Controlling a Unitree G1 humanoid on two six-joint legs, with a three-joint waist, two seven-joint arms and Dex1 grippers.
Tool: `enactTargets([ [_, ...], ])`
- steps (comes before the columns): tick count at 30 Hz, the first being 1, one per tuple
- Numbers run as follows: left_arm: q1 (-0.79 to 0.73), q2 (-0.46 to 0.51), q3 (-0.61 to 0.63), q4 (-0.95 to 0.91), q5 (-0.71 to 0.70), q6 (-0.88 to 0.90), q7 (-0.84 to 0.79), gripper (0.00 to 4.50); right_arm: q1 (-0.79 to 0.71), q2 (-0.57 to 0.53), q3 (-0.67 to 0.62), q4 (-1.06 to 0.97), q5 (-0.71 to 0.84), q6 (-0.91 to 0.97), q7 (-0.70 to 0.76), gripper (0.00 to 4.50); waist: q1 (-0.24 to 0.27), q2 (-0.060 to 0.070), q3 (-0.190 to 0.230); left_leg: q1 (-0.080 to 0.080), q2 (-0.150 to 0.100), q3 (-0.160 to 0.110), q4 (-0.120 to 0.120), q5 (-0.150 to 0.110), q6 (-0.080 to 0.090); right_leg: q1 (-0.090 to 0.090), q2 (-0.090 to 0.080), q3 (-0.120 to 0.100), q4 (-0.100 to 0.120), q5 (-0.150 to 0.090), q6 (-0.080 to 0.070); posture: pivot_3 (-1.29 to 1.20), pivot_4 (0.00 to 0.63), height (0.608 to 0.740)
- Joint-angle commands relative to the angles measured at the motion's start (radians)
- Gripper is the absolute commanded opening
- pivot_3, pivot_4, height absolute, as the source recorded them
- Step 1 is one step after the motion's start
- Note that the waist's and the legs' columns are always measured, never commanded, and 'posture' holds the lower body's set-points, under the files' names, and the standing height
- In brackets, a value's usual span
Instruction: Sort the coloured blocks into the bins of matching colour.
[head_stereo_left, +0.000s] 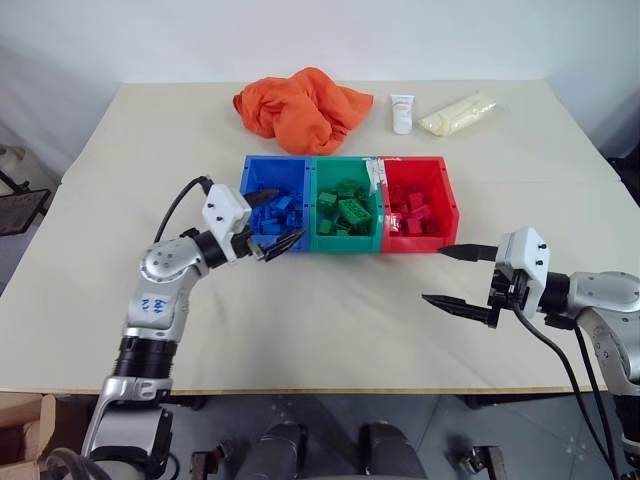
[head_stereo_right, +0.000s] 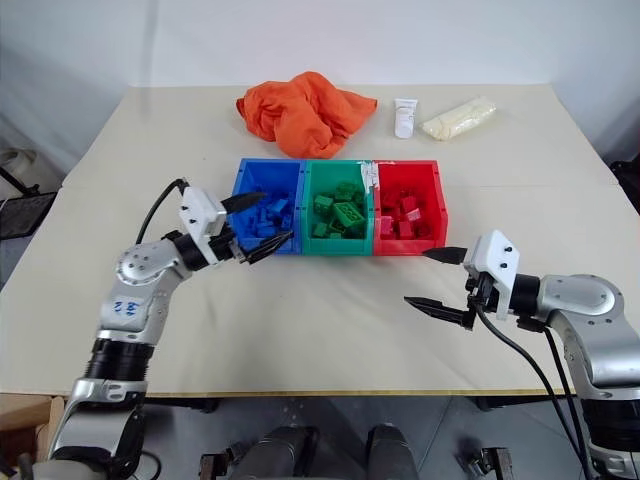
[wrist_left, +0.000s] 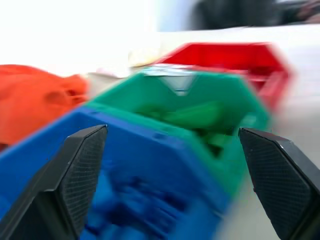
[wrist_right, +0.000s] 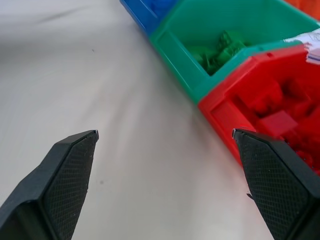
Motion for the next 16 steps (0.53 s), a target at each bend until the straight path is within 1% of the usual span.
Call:
enactTargets([
  [1,0.105,0.100,0.097,-0.124,-0.108,0.126,-0.056,4.45,-0.030,-0.052,-0.035,0.051,0.012,-0.037,0.055,4.50,-0.004,0.001,0.000,0.000,0.000,0.000,0.000,0.000,0.000,0.000,0.000,0.000,0.000,0.000,0.000,0.00,0.150,0.740],
  [4,0.178,0.171,0.138,-0.140,-0.127,0.096,-0.123,4.45,-0.041,-0.080,-0.034,0.103,0.012,-0.056,0.096,4.50,-0.005,0.001,0.000,0.000,0.000,0.000,0.000,0.000,0.000,0.000,0.000,0.000,0.000,0.000,0.000,0.00,0.150,0.740],
  [9,0.263,0.252,0.219,-0.067,-0.140,0.037,-0.222,4.45,-0.061,-0.114,-0.038,0.208,0.002,-0.082,0.151,4.50,0.006,0.001,0.000,0.000,0.000,-0.001,0.000,0.000,0.000,0.001,0.000,0.000,-0.002,0.000,-0.001,0.00,0.150,0.740],
  [13,0.282,0.276,0.249,-0.018,-0.129,-0.007,-0.244,4.45,-0.090,-0.110,-0.027,0.253,-0.008,-0.095,0.154,4.50,0.005,0.001,0.001,0.000,0.000,-0.001,-0.001,0.000,0.000,0.001,-0.001,0.000,-0.002,0.000,-0.001,0.00,0.150,0.740],
  [16,0.264,0.272,0.251,-0.001,-0.134,-0.030,-0.253,4.45,-0.093,-0.094,-0.023,0.249,-0.008,-0.093,0.133,4.50,0.005,0.002,0.001,0.000,0.000,-0.002,-0.001,0.000,0.000,0.001,-0.001,0.000,-0.002,0.000,-0.001,0.00,0.150,0.740],
])
